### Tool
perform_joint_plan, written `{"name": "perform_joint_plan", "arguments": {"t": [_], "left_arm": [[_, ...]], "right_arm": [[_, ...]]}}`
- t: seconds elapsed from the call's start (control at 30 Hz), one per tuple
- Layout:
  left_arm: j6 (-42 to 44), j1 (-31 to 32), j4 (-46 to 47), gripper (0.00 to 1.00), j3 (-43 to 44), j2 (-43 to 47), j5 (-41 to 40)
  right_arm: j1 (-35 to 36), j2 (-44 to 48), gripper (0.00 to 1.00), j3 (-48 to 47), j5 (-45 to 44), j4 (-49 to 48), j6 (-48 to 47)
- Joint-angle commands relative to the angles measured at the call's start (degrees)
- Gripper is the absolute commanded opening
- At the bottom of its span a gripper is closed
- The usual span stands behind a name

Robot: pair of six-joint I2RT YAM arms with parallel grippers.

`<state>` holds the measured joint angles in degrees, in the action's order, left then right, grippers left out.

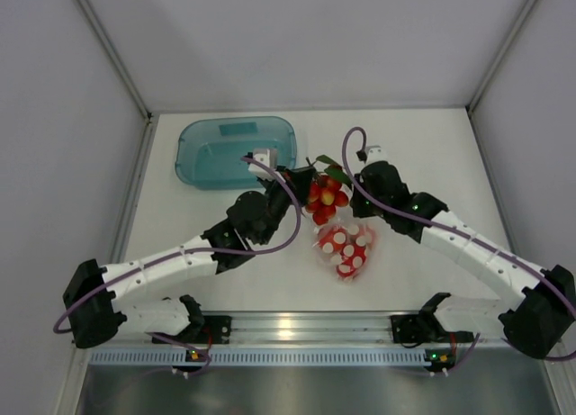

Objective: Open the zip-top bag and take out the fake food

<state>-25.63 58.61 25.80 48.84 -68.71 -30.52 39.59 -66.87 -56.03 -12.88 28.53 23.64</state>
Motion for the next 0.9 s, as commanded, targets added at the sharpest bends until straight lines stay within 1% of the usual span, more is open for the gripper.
{"name": "perform_joint_plan", "arguments": {"t": [0.0, 0.13, 0.27, 0.33, 0.43, 0.5, 0.57, 0.6, 0.67, 0.7, 0.73, 0.77, 0.87], "left_arm": [[-1.1, 0.3, 5.2, 0.00, 2.6, 2.9, -0.5], [-1.5, 0.3, 5.2, 0.00, 3.0, 3.8, -1.7], [-0.2, 0.3, 5.1, 0.00, 3.1, 6.3, -8.7], [1.8, 0.2, 5.1, 0.00, 3.3, 7.2, -10.0], [4.8, 0.1, 3.5, 0.00, 4.6, 8.0, -13.4], [6.2, -0.1, 0.6, 0.00, 5.8, 7.8, -17.4], [6.3, -1.4, -2.8, 0.00, 8.5, 6.8, -18.3], [5.4, -3.7, -6.8, 0.00, 9.8, 6.3, -18.3], [4.2, -6.7, -10.3, 0.00, 12.7, 4.5, -17.2], [2.2, -10.8, -13.3, 0.00, 13.4, 4.0, -15.7], [1.8, -12.9, -14.1, 0.00, 13.9, 3.5, -13.4], [0.9, -16.6, -15.2, 0.00, 15.3, 2.4, -12.3], [2.0, -21.6, -17.2, 0.00, 18.0, -0.3, -9.2]], "right_arm": [[0.7, -0.5, 0.00, 0.7, -1.2, -2.0, 1.0], [0.7, -0.5, 0.00, 1.4, -1.2, -3.0, 1.5], [0.5, -1.2, 0.00, 1.6, -1.7, -2.8, 1.6], [0.1, -1.4, 0.00, 2.0, -1.7, -2.9, 1.7], [-0.6, -1.1, 0.00, 2.2, -1.6, -2.7, 1.9], [-0.9, -0.5, 0.00, 2.2, -1.6, -2.6, 1.9], [-1.1, 0.2, 0.00, 2.2, -1.6, -2.3, 1.9], [-1.2, 0.4, 0.00, 2.2, -1.6, -1.8, 1.9], [-1.2, 1.4, 0.00, 2.1, -1.7, -1.5, 1.7], [-1.2, 1.7, 0.00, 2.2, -1.7, -1.2, 1.6], [-1.3, 2.3, 0.00, 2.2, -1.9, -1.1, 1.6], [-1.3, 2.8, 0.00, 2.2, -1.9, -0.9, 1.5], [-1.4, 3.8, 0.00, 2.2, -1.7, -0.1, 1.1]]}}
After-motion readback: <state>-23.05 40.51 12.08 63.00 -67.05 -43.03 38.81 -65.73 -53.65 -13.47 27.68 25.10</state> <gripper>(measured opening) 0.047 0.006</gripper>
